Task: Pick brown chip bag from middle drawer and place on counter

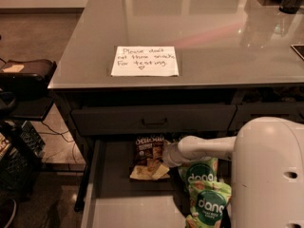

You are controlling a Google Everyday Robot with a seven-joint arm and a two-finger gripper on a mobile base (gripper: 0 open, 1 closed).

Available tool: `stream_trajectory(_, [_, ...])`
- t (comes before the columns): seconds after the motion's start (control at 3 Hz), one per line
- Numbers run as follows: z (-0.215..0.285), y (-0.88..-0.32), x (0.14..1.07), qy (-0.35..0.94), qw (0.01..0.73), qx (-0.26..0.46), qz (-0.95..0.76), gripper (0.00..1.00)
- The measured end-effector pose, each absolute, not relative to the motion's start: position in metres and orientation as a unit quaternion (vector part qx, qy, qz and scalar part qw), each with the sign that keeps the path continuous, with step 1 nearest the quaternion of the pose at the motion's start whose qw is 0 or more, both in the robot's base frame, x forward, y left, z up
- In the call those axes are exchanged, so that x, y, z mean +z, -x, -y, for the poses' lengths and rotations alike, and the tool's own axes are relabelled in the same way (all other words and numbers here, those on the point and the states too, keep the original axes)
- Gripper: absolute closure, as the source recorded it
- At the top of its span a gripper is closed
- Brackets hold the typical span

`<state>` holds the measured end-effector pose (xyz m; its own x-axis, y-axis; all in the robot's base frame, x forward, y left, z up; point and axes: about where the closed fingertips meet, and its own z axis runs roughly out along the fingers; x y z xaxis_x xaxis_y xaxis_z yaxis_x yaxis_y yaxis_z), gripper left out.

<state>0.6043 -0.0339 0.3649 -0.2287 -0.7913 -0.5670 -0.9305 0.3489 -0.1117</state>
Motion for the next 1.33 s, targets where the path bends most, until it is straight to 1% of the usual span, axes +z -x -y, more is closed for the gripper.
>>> stream_trajectory(0.33, [0.015,-0.601,0.35,0.561,0.256,0.152,-0.772,0.0])
stream_trajectory(0.67, [0.0,-0.593,0.346,0.567,0.239,0.173,-0.769,0.19])
stream_trajectory(1.0, [-0.013,-0.583,0.36,0.571,0.239,0.188,-0.763,0.43])
stream_trajectory(1.33, [-0.025,-0.562,0.387,0.587,0.244,0.199,-0.745,0.72])
